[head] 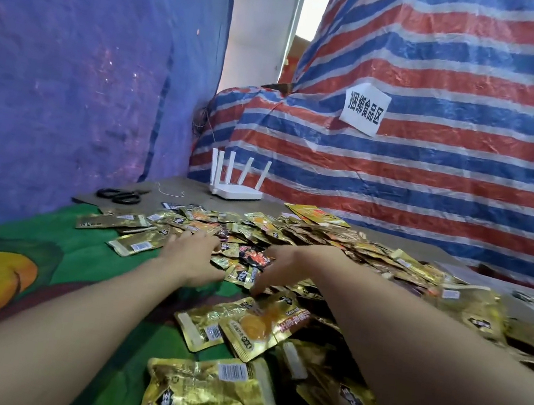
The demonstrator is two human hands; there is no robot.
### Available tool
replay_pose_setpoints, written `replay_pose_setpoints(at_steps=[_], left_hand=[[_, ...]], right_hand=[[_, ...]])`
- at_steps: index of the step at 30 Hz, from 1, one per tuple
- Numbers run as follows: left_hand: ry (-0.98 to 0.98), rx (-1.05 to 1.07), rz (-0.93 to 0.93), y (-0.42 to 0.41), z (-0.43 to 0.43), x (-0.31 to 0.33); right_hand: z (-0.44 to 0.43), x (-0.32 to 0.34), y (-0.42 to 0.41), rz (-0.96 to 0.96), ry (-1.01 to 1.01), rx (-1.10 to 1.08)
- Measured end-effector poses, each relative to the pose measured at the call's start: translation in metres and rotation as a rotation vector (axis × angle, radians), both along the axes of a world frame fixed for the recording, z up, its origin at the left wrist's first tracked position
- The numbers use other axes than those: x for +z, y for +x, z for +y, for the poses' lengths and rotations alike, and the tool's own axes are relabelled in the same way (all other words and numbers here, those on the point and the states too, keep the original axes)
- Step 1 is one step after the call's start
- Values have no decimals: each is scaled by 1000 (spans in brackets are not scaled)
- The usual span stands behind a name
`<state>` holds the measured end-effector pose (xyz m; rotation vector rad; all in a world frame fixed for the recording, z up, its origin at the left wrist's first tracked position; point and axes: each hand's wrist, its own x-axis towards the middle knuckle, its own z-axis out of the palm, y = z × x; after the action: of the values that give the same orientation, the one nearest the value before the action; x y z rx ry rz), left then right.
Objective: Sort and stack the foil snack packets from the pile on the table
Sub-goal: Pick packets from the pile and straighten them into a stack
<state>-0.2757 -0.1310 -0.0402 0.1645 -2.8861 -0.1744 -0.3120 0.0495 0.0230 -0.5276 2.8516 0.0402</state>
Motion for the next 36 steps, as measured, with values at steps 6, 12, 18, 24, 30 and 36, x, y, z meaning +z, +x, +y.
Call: replay_pose_setpoints(at_steps=[6,12,18,24,30,36], left_hand=[[165,-47,-46,-37,-12,-15],[39,-88,-72,-41,-28,-10],[-274,-91,174,-14,-17,-2],[195,22,528,28,-25,4],[832,272,638,75,-20,3],[1187,365,746,125,3,11]], right_hand=[[-2,-16,-18,-16,68,5],[-6,-13,-9,122,60,133],[-26,-16,9,388,147,286],[-30,-9,31,466,-68,192],[-15,4,64,405,-393,76],[5,27,113,436,-843,25]])
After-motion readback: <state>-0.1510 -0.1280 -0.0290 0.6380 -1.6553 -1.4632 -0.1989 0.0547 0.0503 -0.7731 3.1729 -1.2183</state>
